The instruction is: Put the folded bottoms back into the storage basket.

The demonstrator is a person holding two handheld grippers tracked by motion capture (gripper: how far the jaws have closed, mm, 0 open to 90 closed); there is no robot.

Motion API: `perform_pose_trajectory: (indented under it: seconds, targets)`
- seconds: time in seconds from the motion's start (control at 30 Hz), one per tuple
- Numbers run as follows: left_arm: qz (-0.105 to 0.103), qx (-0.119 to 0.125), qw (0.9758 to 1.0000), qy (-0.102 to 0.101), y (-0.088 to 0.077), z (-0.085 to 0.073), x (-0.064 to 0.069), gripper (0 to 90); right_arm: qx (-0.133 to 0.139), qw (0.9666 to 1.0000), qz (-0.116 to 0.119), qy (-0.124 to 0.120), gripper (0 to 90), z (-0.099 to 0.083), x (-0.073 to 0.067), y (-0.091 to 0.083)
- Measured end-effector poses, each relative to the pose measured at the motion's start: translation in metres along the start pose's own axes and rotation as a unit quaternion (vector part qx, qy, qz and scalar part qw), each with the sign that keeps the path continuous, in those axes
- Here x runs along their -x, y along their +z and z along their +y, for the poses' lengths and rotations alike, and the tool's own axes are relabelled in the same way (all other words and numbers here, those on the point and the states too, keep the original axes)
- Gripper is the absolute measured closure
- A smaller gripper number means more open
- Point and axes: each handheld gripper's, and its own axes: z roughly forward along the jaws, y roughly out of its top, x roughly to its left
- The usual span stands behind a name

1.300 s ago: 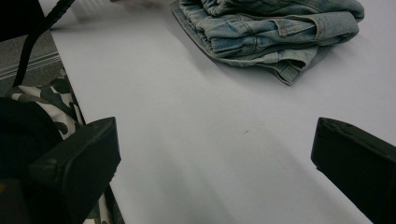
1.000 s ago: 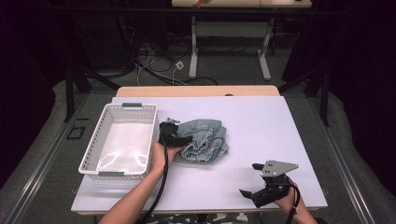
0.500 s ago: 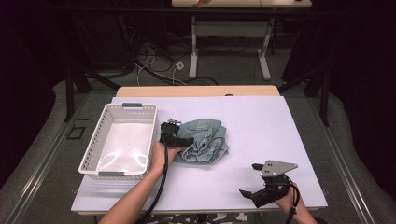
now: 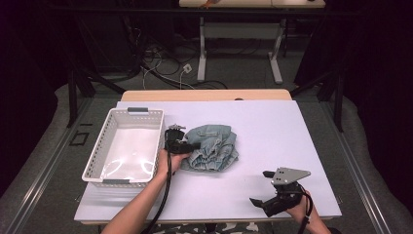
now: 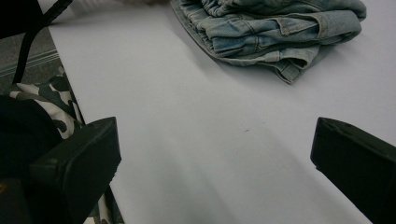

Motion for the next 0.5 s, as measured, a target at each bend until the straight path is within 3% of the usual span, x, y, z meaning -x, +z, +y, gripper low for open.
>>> perform_pose_trajectory:
  seconds: [0.2, 0.5]
  targets:
    - [0.008, 0.008, 0.9998, 0.016, -0.006, 0.002, 0.008, 69.8, 0.001, 1.0000, -0.001, 0.000, 1.7, 0.000, -0.001, -0.001]
    - [-0.010, 0.023, 0.9992, 0.030, -0.017, 0.004, 0.018, 69.4, 0.001, 1.0000, -0.004, 0.000, 2.5, 0.000, 0.000, -0.001]
